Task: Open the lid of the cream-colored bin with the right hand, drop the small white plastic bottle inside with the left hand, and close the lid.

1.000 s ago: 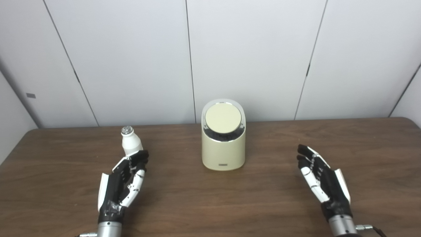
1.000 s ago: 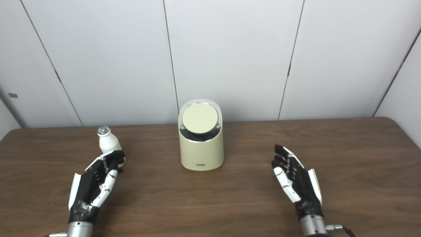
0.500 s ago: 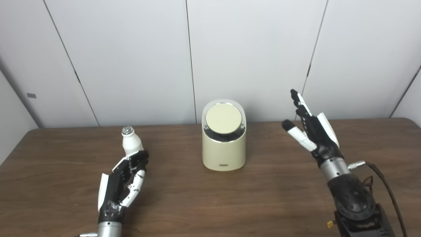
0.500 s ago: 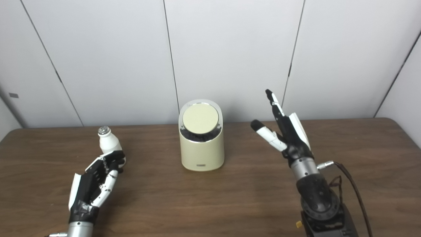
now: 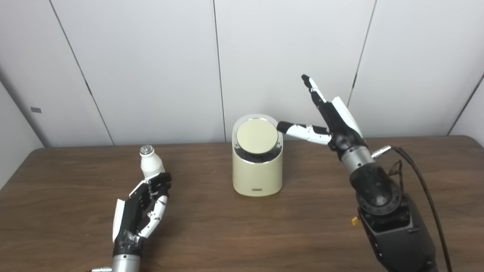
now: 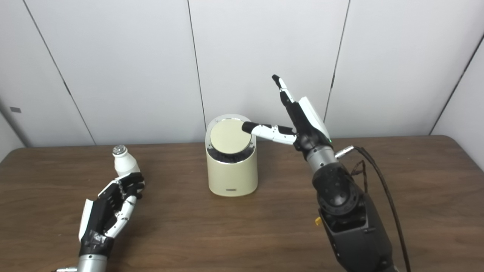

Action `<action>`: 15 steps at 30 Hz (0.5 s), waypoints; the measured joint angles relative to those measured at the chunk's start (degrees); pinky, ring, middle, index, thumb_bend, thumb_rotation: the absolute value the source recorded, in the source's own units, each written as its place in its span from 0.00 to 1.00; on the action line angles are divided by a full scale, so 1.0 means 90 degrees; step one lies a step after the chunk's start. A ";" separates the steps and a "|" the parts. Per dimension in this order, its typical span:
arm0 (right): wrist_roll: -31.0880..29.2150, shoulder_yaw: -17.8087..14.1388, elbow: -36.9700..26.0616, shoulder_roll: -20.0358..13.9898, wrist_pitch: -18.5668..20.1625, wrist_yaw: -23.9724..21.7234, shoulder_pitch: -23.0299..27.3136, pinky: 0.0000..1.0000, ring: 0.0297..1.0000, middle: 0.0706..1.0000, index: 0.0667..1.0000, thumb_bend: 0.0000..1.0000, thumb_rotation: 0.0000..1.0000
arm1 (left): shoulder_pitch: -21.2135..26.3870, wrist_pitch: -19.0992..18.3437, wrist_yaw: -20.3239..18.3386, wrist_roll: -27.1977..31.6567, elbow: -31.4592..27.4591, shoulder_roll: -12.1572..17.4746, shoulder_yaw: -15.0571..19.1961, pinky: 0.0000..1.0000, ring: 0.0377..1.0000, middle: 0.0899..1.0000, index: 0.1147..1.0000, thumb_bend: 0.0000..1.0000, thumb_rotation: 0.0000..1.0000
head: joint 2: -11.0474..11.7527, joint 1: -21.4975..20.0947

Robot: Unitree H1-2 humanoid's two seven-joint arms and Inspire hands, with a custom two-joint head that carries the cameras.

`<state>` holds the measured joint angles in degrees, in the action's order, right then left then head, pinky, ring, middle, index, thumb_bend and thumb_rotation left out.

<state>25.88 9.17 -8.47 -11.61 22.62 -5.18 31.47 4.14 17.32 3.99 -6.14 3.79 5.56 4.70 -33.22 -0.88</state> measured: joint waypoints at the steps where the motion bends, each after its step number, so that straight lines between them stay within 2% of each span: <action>1: 0.0069 0.0011 0.0101 0.0026 -0.0005 0.0052 0.0027 1.00 1.00 1.00 1.00 1.00 0.60 | -0.0001 0.0000 0.0000 0.0000 -0.0002 0.0000 0.0000 0.64 0.71 0.71 0.70 0.24 0.44 | 0.0000 0.0010; 15: 0.1156 0.0429 0.1039 0.0272 -0.0055 0.0705 0.0500 1.00 1.00 1.00 1.00 1.00 0.43 | -0.0008 -0.0002 0.0005 -0.0036 -0.0016 -0.0003 -0.0024 0.66 0.72 0.72 0.70 0.23 0.46 | 0.0010 0.0039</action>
<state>36.28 13.03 0.87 -9.17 22.12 1.17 35.97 4.07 17.30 4.03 -6.46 3.65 5.54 4.48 -33.13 -0.53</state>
